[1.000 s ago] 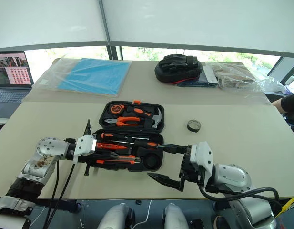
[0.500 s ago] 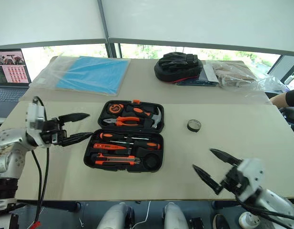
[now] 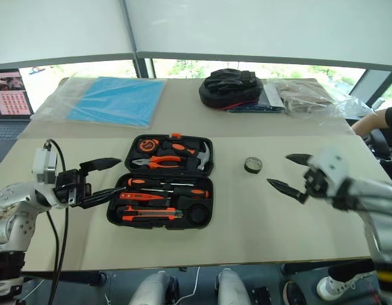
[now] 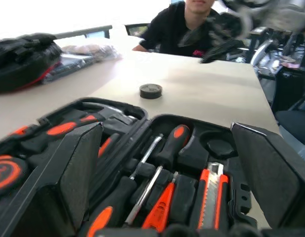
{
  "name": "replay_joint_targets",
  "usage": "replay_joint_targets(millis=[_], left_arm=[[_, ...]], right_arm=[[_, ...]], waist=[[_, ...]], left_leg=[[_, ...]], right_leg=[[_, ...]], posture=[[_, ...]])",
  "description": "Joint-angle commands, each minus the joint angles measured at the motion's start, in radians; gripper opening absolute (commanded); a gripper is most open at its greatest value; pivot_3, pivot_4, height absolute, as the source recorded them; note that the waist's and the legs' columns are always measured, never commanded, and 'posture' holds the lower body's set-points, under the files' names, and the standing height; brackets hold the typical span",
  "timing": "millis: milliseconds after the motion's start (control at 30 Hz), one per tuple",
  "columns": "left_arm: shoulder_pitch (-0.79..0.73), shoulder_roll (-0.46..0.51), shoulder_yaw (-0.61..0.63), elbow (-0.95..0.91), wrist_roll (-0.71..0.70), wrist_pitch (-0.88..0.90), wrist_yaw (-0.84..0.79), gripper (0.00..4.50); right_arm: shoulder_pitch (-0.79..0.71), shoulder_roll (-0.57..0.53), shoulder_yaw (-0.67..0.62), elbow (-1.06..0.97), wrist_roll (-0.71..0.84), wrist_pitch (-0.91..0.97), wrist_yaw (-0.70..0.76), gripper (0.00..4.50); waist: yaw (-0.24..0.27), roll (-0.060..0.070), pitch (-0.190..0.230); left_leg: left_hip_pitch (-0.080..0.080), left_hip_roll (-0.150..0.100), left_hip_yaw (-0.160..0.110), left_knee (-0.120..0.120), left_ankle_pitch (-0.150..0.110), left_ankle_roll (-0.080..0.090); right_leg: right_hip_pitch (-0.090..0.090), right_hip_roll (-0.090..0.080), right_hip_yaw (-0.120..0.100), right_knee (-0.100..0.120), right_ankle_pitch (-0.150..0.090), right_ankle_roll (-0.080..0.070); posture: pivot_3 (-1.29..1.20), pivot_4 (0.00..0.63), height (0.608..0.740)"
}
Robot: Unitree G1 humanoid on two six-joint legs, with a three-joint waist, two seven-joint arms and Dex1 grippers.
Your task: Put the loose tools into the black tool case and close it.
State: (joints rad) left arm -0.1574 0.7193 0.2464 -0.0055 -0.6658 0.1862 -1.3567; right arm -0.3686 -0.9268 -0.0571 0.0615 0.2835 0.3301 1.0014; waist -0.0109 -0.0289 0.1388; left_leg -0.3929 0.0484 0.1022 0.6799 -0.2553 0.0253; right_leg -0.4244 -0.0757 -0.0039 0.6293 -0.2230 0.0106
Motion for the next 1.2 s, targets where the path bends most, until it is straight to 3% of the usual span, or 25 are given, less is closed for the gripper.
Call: replay_joint_targets(millis=[33,233,267,333,600,633,767,900,1033,1200], left_arm=[[0.028,0.016,0.037,-0.027,0.001,-0.028,-0.012,4.47],[0.053,0.004,0.030,-0.051,0.006,-0.039,-0.001,4.47],[0.055,-0.002,0.029,-0.053,0.005,-0.050,-0.005,4.50],[0.057,-0.007,0.023,-0.058,0.006,-0.052,-0.002,4.50],[0.053,-0.021,0.015,-0.043,0.016,-0.080,-0.004,4.50],[0.055,-0.024,0.015,-0.044,0.016,-0.083,-0.004,4.50],[0.074,-0.019,0.014,-0.050,0.019,-0.093,-0.027,4.50],[0.091,-0.006,0.011,-0.033,0.033,-0.114,-0.057,4.50],[0.106,-0.009,0.008,-0.017,0.051,-0.132,-0.069,4.50],[0.118,-0.010,0.007,-0.014,0.054,-0.135,-0.073,4.50]], right_arm=[[-0.251,0.039,0.181,0.281,-0.165,-0.026,0.075,4.50],[-0.458,0.146,0.299,0.622,-0.296,-0.219,0.134,4.50],[-0.472,0.158,0.308,0.649,-0.308,-0.233,0.143,4.00],[-0.492,0.177,0.322,0.692,-0.327,-0.263,0.161,3.55],[-0.545,0.229,0.337,0.785,-0.375,-0.321,0.195,0.78],[-0.550,0.229,0.336,0.791,-0.379,-0.339,0.199,0.25],[-0.534,0.219,0.297,0.672,-0.276,-0.392,0.378,0.11],[-0.467,0.219,0.279,0.332,-0.109,-0.173,0.521,0.11],[-0.347,0.237,0.337,-0.176,0.087,0.233,0.476,0.11],[-0.257,0.259,0.431,-0.339,0.029,0.327,0.345,0.11]], waist=[[-0.005,0.000,0.001],[0.002,0.000,0.001],[0.002,0.000,0.001],[0.002,0.000,0.001],[-0.004,0.000,0.001],[-0.004,0.000,0.001],[-0.004,0.000,0.001],[-0.006,0.002,0.002],[-0.002,0.002,0.002],[0.005,0.002,0.002]], left_leg=[[-0.001,0.000,0.002,0.000,0.000,0.000],[-0.006,0.000,0.007,0.000,0.000,0.001],[-0.007,0.000,0.007,0.000,0.000,0.001],[-0.010,0.000,0.008,0.000,0.000,0.001],[-0.012,0.000,0.008,0.001,0.000,0.000],[-0.012,0.000,0.009,0.001,0.000,0.000],[-0.012,0.000,0.009,0.001,0.000,-0.001],[-0.013,0.001,0.008,0.000,0.000,-0.001],[-0.012,0.003,0.004,0.000,0.000,-0.001],[-0.013,0.001,0.002,0.002,0.000,-0.001]], right_leg=[[-0.002,0.000,0.001,0.000,0.000,0.000],[-0.005,-0.001,-0.002,-0.001,0.000,0.001],[-0.005,-0.002,-0.002,-0.002,0.000,0.001],[-0.008,-0.003,-0.002,-0.001,0.001,0.002],[-0.011,-0.002,-0.001,0.000,0.002,0.002],[-0.011,-0.002,-0.001,0.000,0.002,0.002],[-0.011,-0.002,-0.001,0.000,0.002,0.002],[-0.013,-0.002,0.000,0.001,0.002,0.002],[-0.013,-0.001,-0.001,0.003,0.002,0.001],[-0.012,-0.003,-0.002,0.002,0.003,0.001]], posture=[[0.00,0.150,0.740],[0.00,0.150,0.740],[0.00,0.150,0.740],[0.00,0.150,0.740],[0.00,0.150,0.740],[0.00,0.150,0.740],[0.00,0.150,0.740],[0.00,0.150,0.740],[0.00,0.150,0.740],[0.00,0.150,0.740]])
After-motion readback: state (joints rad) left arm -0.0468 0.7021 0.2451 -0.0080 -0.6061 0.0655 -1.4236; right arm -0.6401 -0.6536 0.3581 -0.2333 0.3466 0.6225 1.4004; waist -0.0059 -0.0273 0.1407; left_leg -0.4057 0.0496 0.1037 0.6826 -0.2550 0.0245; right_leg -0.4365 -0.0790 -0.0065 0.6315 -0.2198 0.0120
